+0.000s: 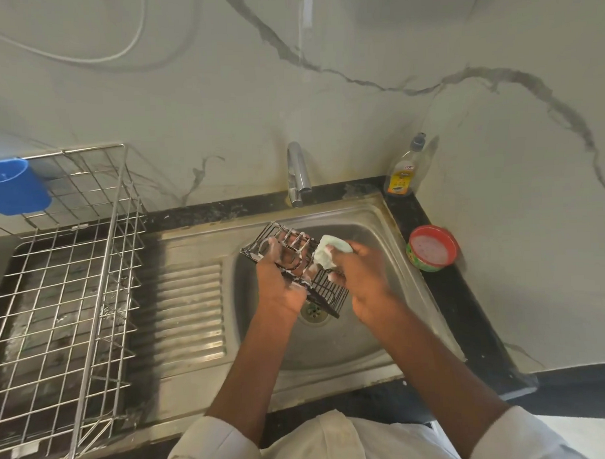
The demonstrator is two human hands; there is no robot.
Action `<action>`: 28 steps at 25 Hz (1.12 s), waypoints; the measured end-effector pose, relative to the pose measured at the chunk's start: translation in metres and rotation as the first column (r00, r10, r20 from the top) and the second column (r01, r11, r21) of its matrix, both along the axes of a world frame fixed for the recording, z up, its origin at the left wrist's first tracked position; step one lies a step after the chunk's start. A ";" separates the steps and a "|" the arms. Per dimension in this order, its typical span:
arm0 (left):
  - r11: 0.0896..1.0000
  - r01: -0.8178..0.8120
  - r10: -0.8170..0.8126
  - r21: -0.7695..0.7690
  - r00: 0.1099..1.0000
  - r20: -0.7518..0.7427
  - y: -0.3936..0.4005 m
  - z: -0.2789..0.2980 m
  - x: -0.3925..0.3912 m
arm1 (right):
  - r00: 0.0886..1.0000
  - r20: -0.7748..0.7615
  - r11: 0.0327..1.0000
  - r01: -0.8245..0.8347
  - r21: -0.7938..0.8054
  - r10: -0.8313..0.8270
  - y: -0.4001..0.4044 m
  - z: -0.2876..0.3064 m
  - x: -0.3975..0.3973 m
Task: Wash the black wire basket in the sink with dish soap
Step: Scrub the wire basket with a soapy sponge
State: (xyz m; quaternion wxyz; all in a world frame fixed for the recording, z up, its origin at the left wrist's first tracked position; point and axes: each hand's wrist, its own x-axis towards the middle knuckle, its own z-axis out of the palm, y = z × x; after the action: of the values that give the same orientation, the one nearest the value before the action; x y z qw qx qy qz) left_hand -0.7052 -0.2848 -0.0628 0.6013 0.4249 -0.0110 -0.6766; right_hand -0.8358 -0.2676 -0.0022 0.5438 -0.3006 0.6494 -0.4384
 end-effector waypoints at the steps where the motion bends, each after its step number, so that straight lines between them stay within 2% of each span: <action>1: 0.999 0.037 -0.036 -0.010 0.997 0.068 0.001 0.001 0.000 | 0.999 0.036 1.000 0.009 0.013 -0.010 -0.001 0.003 0.000; 3: 0.986 0.153 -0.135 -0.065 0.965 0.223 0.007 0.002 -0.002 | 0.999 0.031 1.000 -0.015 -0.004 0.015 -0.005 0.007 -0.003; 5: 0.935 0.344 -0.291 -0.081 0.879 0.377 0.017 -0.002 -0.004 | 0.998 0.033 0.998 -0.057 -0.036 0.058 -0.012 0.012 -0.005; 6: 0.906 0.416 -0.359 -0.077 0.852 0.382 0.021 -0.004 -0.006 | 0.996 0.009 0.994 -0.090 -0.054 0.091 -0.014 0.015 -0.004; 8: 0.885 0.451 -0.419 -0.116 0.879 0.228 0.026 -0.007 -0.008 | 0.983 -0.065 0.980 -0.178 -0.085 0.173 -0.018 0.018 -0.001; 11: 0.922 0.348 -0.367 -0.170 0.925 -0.099 0.026 -0.003 -0.011 | 0.937 -0.254 0.942 -0.287 -0.172 0.239 -0.026 0.021 0.000; 14: 0.942 0.252 -0.296 -0.220 0.935 -0.197 0.022 0.001 -0.013 | 0.818 -0.537 0.875 -0.398 -0.274 0.204 -0.023 0.023 -0.007; 17: 0.965 0.119 -0.196 -0.235 0.920 -0.339 0.016 -0.003 -0.003 | 0.670 -0.682 0.824 -0.539 -0.176 0.293 0.001 0.005 -0.020; 18: 0.969 0.070 -0.160 -0.239 0.909 -0.384 0.015 -0.003 -0.001 | 0.615 -0.734 0.837 -0.535 -0.119 0.289 0.007 -0.005 -0.028; 20: 0.969 0.000 -0.103 -0.247 0.909 -0.404 0.013 -0.004 -0.001 | 0.548 -0.805 0.906 -0.421 -0.031 0.228 0.013 -0.019 -0.044; 21: 0.971 -0.015 -0.082 -0.237 0.916 -0.393 0.014 -0.003 -0.003 | 0.539 -0.819 0.925 -0.378 -0.025 0.198 0.014 -0.021 -0.045; 23: 0.982 -0.005 -0.066 -0.187 0.926 -0.371 0.017 0.001 -0.009 | 0.592 -0.791 0.915 -0.388 -0.111 0.155 0.013 -0.017 -0.029; 26: 0.992 0.071 -0.097 -0.102 0.953 -0.287 0.022 0.002 -0.018 | 0.707 -0.701 0.774 -0.496 -0.394 0.096 0.009 -0.004 0.021; 28: 0.991 0.068 -0.096 -0.112 0.956 -0.276 0.022 0.003 -0.023 | 0.755 -0.646 0.702 -0.520 -0.486 0.112 0.001 -0.001 0.039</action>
State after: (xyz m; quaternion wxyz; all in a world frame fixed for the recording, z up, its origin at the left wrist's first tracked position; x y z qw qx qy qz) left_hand -0.7281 -0.2624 -0.0600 0.5890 0.2927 0.0225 -0.7530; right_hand -0.7967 -0.2666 -0.0028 0.2573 -0.6965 0.5256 -0.4153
